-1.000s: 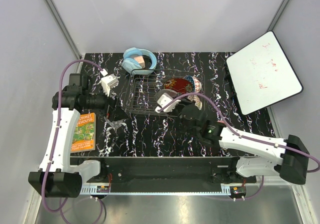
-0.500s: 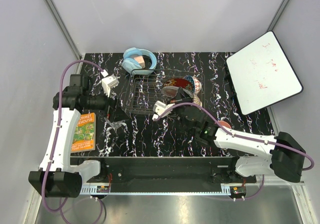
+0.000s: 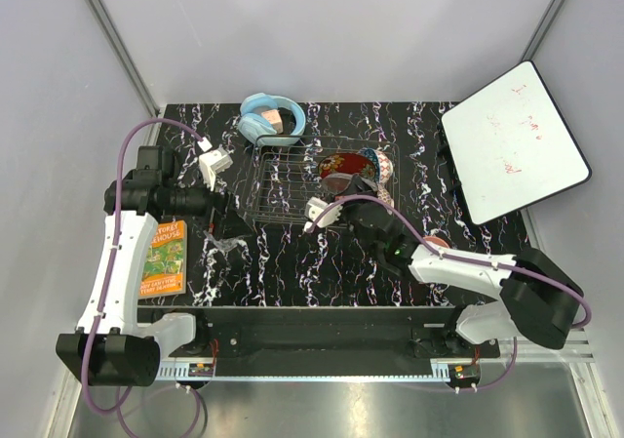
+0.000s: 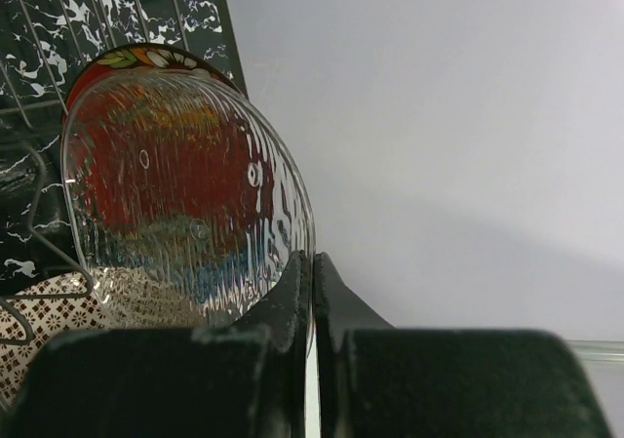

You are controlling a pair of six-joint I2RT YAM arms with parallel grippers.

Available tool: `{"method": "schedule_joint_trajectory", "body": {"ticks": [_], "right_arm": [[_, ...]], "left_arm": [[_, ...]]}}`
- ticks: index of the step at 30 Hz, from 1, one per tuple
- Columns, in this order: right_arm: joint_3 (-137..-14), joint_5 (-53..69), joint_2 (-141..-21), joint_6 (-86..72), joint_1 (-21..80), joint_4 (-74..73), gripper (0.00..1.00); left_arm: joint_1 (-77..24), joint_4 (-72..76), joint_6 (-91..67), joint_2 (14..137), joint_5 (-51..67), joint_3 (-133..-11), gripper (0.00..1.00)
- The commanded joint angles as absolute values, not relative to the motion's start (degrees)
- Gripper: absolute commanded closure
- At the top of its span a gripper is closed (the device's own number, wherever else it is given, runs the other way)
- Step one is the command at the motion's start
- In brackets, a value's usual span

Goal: Load the mixed dishes into the dish rack

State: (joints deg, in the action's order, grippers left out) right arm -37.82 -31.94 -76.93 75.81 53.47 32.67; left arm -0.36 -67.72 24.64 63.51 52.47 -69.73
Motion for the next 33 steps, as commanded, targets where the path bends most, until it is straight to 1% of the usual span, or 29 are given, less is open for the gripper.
{"method": "schedule_joint_trajectory", "body": {"ticks": [1, 6, 12, 17, 21, 22, 24, 25, 26, 28, 33], "right_arm": [[-37.4, -30.6, -78.4, 75.1, 52.7, 38.6, 1.00], [-37.0, -30.4, -78.8, 75.0, 52.8, 38.7, 1.00], [-36.6, -30.8, -79.4, 71.0, 52.9, 36.0, 1.00], [-37.9, -31.9, -80.3, 63.4, 53.3, 31.3, 1.00], [-37.5, -33.7, -81.8, 61.3, 54.1, 30.7, 0.93], [-37.3, -34.3, -82.3, 60.7, 54.1, 30.8, 0.86], [-37.1, -35.2, -82.4, 59.8, 54.4, 31.0, 0.79], [-37.1, -35.6, -82.0, 58.6, 54.8, 30.9, 0.71], [-37.1, -35.8, -81.7, 58.0, 54.8, 30.9, 0.67], [-37.2, -36.7, -80.8, 56.3, 55.2, 30.9, 0.62], [-38.6, -39.9, -77.6, 51.7, 55.9, 27.4, 0.57]], "left_arm": [[-0.1, -66.7, 25.7, 63.4, 55.3, -69.6, 0.01], [0.0, -66.6, 26.1, 63.2, 55.1, -69.3, 0.01], [0.0, -66.7, 26.1, 63.5, 55.2, -69.3, 0.01], [-0.1, -66.7, 26.7, 63.4, 55.6, -69.3, 0.01], [-0.1, -66.4, 26.9, 64.3, 55.6, -69.5, 0.01], [-0.1, -66.4, 26.9, 65.1, 55.5, -69.6, 0.01], [-0.1, -65.7, 27.1, 65.8, 55.0, -69.3, 0.01], [-0.1, -65.0, 26.9, 66.5, 54.8, -69.0, 0.01], [0.0, -64.2, 26.6, 67.0, 54.1, -68.0, 0.01], [0.0, -61.4, 26.5, 68.7, 52.9, -67.1, 0.01], [-0.1, -57.9, 27.5, 74.8, 48.1, -67.5, 0.01]]}}
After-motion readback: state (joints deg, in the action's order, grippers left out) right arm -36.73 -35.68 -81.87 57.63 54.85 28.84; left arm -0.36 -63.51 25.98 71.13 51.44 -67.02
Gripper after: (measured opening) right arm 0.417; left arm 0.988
